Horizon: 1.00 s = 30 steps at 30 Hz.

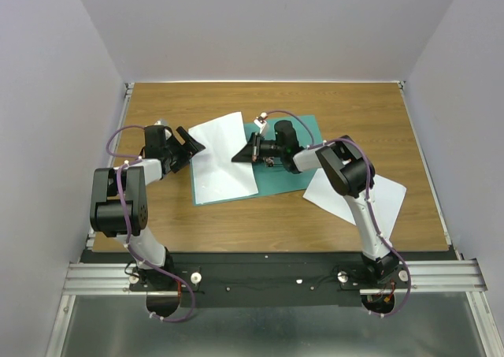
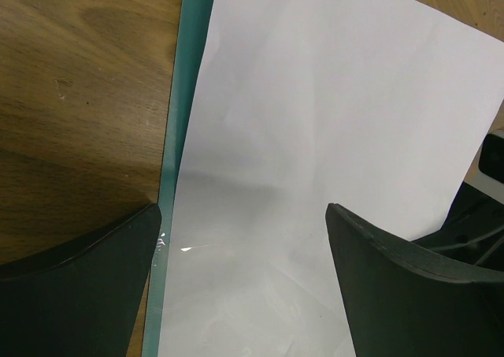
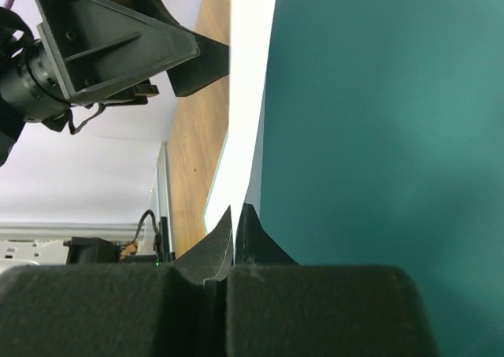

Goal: Put the files into the folder

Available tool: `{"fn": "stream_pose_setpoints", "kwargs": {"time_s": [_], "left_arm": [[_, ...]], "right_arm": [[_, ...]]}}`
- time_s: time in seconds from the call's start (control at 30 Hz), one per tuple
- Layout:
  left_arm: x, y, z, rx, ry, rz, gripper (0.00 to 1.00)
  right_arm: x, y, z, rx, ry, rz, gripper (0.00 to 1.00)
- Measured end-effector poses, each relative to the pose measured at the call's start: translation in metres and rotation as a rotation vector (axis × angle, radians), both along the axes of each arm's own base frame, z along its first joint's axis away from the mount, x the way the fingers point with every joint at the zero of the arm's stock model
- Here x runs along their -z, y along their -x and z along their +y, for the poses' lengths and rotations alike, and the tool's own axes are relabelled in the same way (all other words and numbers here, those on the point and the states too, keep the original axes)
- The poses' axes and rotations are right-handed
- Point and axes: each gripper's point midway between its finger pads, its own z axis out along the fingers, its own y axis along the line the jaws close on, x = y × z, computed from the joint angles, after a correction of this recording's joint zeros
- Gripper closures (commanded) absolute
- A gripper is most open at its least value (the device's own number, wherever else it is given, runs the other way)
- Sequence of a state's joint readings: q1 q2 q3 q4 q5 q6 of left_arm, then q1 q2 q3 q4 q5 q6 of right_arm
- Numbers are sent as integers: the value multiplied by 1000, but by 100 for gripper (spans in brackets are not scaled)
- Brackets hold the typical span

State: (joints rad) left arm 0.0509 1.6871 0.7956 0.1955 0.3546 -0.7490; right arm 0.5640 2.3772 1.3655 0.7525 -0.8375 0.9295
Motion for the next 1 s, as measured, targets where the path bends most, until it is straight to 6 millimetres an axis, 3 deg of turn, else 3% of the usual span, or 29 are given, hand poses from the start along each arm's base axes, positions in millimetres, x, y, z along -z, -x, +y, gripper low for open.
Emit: {"fn": "stream_pose_setpoints", "kwargs": {"time_s": [0.77,0.93,1.0], "left_arm": [[0,0,0,-1,1,0,4],[0,0,0,-1,1,0,4],[0,0,0,-1,1,0,4]], "right_arm": [[9,5,-4,9,11,30,99],[12,7,-5,9,16,37,85],[13,7,-5,10,18,39,74]]}}
